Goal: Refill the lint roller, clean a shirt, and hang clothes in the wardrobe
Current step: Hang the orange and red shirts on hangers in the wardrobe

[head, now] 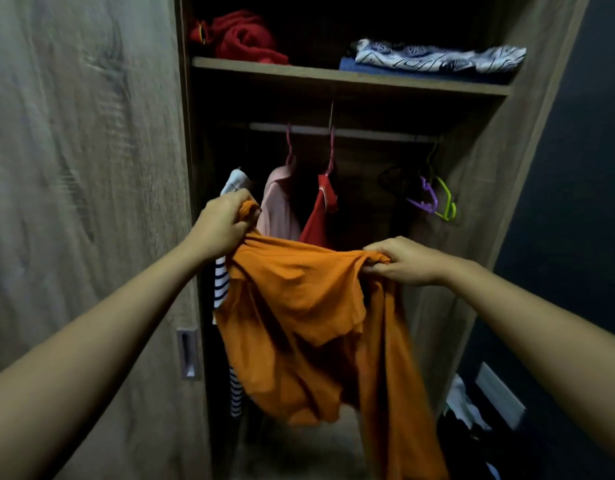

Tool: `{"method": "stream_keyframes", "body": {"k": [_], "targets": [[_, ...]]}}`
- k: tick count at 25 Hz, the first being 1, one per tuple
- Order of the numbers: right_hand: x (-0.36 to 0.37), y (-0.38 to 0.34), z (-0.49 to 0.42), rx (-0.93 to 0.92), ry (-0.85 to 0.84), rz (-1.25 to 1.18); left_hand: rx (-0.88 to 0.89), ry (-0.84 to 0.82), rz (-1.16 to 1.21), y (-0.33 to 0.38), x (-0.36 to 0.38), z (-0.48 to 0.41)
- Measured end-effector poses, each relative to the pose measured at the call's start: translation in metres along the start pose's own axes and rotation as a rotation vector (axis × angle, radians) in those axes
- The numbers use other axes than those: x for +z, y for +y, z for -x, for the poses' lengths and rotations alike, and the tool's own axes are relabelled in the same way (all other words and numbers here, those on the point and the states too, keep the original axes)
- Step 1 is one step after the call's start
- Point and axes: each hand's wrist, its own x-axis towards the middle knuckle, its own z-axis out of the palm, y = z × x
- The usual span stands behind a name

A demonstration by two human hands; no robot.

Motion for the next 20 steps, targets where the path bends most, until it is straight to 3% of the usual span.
{"method": "stream_keyframes", "body": {"k": [3,8,12,14,16,20], "targets": [[0.000,0.006,0.006,0.098,0.132,-0.038,-0.098,-0.065,-0.059,-0.005,0.003,0.011],[-0.007,0.005,0.010,0.182,0.296,-0.195,-0.272,-0.065,0.180,-0.003,-0.013,0.016],[-0.012,0.002,0.009,0.179,0.455,-0.290,-0.532,-0.169,0.814,0.004,-0.030,0.017],[-0.014,0.002,0.006,0.173,0.506,-0.327,-0.541,-0.229,1.017,0.008,-0.041,0.023],[-0.017,-0.003,0.005,0.150,0.548,-0.387,-0.430,-0.317,0.954,0.008,-0.051,0.030],[-0.020,-0.009,0.003,0.187,0.559,-0.258,-0.174,-0.345,0.363,0.003,-0.056,0.039]]}}
